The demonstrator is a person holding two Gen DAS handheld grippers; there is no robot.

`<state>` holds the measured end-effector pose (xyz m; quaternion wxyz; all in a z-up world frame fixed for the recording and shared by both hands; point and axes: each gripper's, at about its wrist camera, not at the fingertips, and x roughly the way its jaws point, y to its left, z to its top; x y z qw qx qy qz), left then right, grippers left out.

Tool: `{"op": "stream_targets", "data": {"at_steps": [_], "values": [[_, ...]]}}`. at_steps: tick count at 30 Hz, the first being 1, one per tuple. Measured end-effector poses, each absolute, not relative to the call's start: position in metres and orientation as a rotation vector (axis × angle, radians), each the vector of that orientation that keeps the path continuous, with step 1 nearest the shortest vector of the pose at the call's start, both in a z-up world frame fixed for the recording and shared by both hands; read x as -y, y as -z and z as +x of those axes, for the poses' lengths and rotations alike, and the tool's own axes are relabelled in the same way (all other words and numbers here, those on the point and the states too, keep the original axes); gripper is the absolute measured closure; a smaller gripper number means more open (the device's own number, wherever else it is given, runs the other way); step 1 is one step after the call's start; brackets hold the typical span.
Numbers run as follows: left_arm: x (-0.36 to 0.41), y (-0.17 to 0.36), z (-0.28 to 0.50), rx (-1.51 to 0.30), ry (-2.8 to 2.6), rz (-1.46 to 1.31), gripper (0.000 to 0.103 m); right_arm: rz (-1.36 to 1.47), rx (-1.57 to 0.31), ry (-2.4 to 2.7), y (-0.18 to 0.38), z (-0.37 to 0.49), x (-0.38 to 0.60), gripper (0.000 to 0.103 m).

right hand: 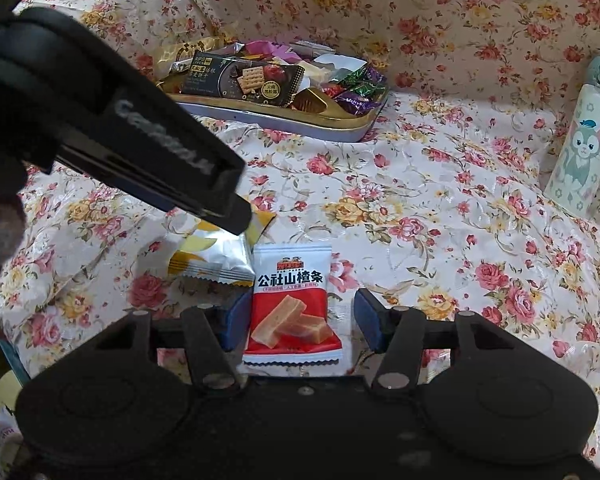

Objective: Organize snacks
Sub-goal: 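Grasp red hawthorn-strip packet with right tool while left tool grasps yellow-silver packet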

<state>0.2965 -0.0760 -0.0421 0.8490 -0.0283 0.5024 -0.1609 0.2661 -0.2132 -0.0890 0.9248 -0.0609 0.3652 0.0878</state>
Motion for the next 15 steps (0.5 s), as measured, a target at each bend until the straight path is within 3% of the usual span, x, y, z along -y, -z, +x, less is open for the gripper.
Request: {"op": "stream_targets", "data": {"at_steps": [15], "values": [[0.091, 0.054, 0.304, -1.086, 0.347, -0.057, 0.041, -0.118, -0.744, -0.191, 0.090, 0.267, 0.213, 0.043]]}}
